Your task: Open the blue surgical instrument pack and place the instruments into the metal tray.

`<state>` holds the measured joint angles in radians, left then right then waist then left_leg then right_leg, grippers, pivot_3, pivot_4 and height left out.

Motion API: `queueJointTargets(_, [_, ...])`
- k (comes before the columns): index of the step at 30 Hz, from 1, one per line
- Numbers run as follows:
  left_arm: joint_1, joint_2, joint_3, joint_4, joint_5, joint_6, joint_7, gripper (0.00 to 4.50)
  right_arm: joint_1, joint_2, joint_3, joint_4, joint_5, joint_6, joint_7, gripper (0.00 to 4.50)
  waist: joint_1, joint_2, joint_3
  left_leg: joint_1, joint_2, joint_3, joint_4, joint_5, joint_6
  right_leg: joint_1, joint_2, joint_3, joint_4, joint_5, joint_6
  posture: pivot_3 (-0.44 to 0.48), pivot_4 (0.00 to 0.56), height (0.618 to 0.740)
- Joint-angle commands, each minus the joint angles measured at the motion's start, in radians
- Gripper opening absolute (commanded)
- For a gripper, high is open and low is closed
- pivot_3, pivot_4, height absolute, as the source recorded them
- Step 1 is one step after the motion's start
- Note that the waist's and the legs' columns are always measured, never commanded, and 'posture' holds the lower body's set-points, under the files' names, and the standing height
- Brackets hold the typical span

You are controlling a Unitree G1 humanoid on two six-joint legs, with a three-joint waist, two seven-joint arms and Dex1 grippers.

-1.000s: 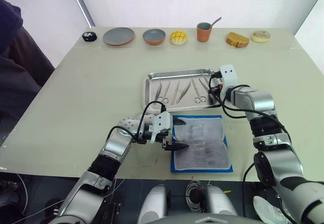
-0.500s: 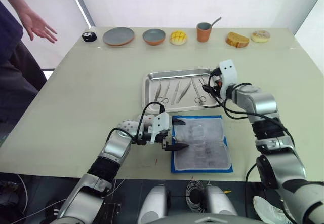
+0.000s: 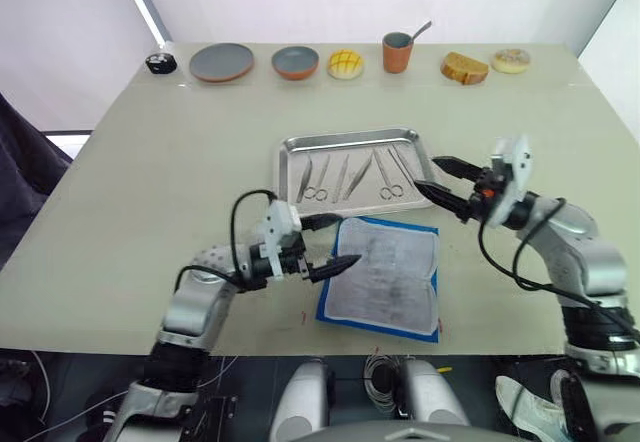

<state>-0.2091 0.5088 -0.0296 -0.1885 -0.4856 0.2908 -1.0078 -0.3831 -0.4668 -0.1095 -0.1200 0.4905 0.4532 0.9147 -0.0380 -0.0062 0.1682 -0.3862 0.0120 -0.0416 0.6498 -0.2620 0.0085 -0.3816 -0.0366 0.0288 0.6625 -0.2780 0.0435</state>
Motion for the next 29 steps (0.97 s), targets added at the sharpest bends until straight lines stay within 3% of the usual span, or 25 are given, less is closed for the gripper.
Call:
queueJointTargets(1, [0.036, 0.029, 0.118, -0.171, -0.18, 0.176, 0.09, 4.5, 0.064, -0.066, -0.065, -0.057, 0.07, -0.041, 0.092, 3.69, 0.002, 0.001, 0.001, -0.001, 0.0, 0.0, 0.0, 0.0, 0.0, 0.0, 0.0, 0.0, -0.001, 0.0, 0.0, 0.0, 0.15, 0.74])
queueJointTargets(4, [0.104, 0.078, 0.229, -0.206, -0.263, 0.229, 0.093, 4.5, 0.158, -0.122, -0.11, -0.064, 0.092, -0.082, 0.166, 4.4, 0.005, -0.001, 0.002, -0.002, 0.0, 0.0, 0.0, 0.0, 0.0, 0.0, -0.001, -0.001, -0.002, 0.0, 0.0, 0.0, 0.15, 0.74])
queueJointTargets(9, [0.267, 0.146, 0.391, -0.243, -0.342, 0.264, 0.083, 4.5, 0.325, -0.203, -0.208, -0.069, 0.135, -0.142, 0.275, 4.4, 0.006, -0.001, 0.002, -0.005, 0.0, 0.0, 0.0, 0.0, 0.0, -0.004, -0.002, 0.0, -0.002, 0.0, 0.0, 0.0, 0.15, 0.74])
queueJointTargets(14, [0.452, 0.162, 0.523, -0.179, -0.342, 0.238, 0.038, 4.5, 0.463, -0.28, -0.332, -0.038, 0.16, -0.185, 0.358, 4.4, 0.01, -0.001, 0.002, -0.005, -0.001, 0.001, 0.001, 0.0, 0.0, -0.004, -0.003, 0.0, -0.001, 0.0, 0.0, 0.0, 0.15, 0.74])
queueJointTargets(20, [0.585, 0.164, 0.56, -0.129, -0.236, 0.188, 0.064, 4.5, 0.573, -0.335, -0.427, 0.023, 0.139, -0.246, 0.421, 4.4, 0.025, -0.001, 0.002, -0.004, 0.0, 0.003, 0.002, 0.0, 0.0, -0.004, -0.002, 0.002, -0.002, -0.001, -0.001, 0.0, 0.15, 0.74])
queueJointTargets(29, [0.565, 0.148, 0.53, -0.079, -0.186, 0.157, 0.079, 4.5, 0.639, -0.331, -0.443, 0.028, 0.125, -0.285, 0.401, 4.4, 0.031, -0.002, 0.002, -0.004, 0.0, 0.004, 0.002, 0.0, 0.0, -0.004, -0.003, 0.003, -0.002, 0.0, 0.0, 0.0, 0.15, 0.74])
